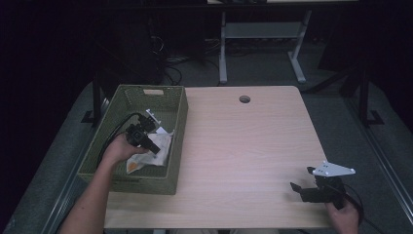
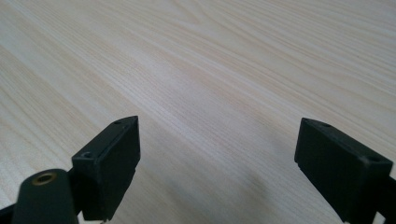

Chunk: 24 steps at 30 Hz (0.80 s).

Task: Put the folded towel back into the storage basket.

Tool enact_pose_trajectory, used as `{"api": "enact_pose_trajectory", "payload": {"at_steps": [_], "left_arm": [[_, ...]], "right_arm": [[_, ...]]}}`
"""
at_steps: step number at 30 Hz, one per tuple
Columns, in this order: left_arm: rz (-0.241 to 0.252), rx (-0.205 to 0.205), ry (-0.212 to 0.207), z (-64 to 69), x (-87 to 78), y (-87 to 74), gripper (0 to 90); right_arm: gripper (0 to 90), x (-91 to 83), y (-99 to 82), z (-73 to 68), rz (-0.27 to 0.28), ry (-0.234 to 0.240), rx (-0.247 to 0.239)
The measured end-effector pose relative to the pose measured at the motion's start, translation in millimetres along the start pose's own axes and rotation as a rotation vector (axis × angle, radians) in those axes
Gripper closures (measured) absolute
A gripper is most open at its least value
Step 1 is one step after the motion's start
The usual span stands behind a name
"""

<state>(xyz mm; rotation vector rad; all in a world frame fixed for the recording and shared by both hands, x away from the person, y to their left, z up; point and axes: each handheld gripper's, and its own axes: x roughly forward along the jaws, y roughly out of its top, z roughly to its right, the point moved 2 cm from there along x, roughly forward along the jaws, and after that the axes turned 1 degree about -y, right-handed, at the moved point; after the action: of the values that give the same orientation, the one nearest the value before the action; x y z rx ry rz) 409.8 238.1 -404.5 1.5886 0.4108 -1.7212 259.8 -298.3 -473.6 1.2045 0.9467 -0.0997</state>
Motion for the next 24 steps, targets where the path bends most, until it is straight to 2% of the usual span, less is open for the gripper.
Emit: {"api": "enact_pose_trajectory", "payload": {"at_steps": [1,3,4,6,7,8,9,10,11,12,13,14,19,20,23,24], "left_arm": [[-0.009,-0.011,0.008,-1.8,-1.4,-2.6,68.9],[-0.016,-0.022,0.022,-4.3,-2.9,-5.7,65.6],[-0.037,-0.043,0.062,-9.7,-5.5,-12.3,66.3],[-0.082,-0.057,0.111,-14.8,-5.0,-18.1,68.1],[-0.082,-0.057,0.111,-14.8,-5.0,-18.1,69.2],[-0.125,-0.08,0.153,-19.6,-2.2,-22.9,70.1],[-0.15,-0.082,0.17,-22.3,0.0,-24.8,71.0],[-0.174,-0.088,0.174,-24.3,3.3,-26.7,71.6],[-0.174,-0.088,0.174,-24.3,3.3,-26.7,71.8],[-0.204,-0.097,0.169,-26.6,10.4,-29.9,72.5],[-0.204,-0.097,0.169,-26.6,10.4,-29.9,73.1],[-0.248,-0.092,0.174,-29.6,18.1,-32.7,73.0],[-0.264,-0.107,0.177,-33.5,22.3,-34.1,75.7],[-0.285,-0.098,0.226,-34.0,21.4,-33.4,75.5],[-0.272,-0.1,0.229,-34.0,18.7,-33.0,71.9],[-0.263,-0.112,0.229,-35.8,14.2,-33.7,69.7]], "right_arm": [[13.6,0.3,0.2,-0.4,-0.001,0.002,-0.001],[13.6,0.6,0.4,-1.2,-0.004,0.002,-0.002],[13.6,0.9,0.4,-1.4,-0.005,0.0,-0.004],[13.6,1.2,0.4,-1.5,-0.006,0.003,-0.005],[13.6,1.2,0.4,-1.5,-0.006,0.003,-0.005],[13.6,1.8,0.7,-1.3,-0.006,0.004,-0.005],[13.6,2.1,0.8,-1.6,-0.007,0.004,-0.005],[13.7,2.2,1.0,-1.6,-0.009,0.003,-0.006],[13.7,2.6,0.9,-1.8,-0.007,0.004,-0.005],[13.6,2.6,0.9,-1.8,-0.009,0.004,-0.005],[13.6,2.6,0.9,-1.8,-0.009,0.004,-0.005],[13.6,2.6,0.8,-1.3,-0.008,0.003,-0.005],[13.6,2.8,0.1,-0.6,-0.01,0.002,-0.001],[13.6,3.1,0.1,-0.2,-0.011,0.002,-0.001],[13.6,3.0,0.3,-0.2,-0.009,0.001,-0.001],[13.7,3.0,0.3,0.0,-0.01,0.002,0.0]]}}
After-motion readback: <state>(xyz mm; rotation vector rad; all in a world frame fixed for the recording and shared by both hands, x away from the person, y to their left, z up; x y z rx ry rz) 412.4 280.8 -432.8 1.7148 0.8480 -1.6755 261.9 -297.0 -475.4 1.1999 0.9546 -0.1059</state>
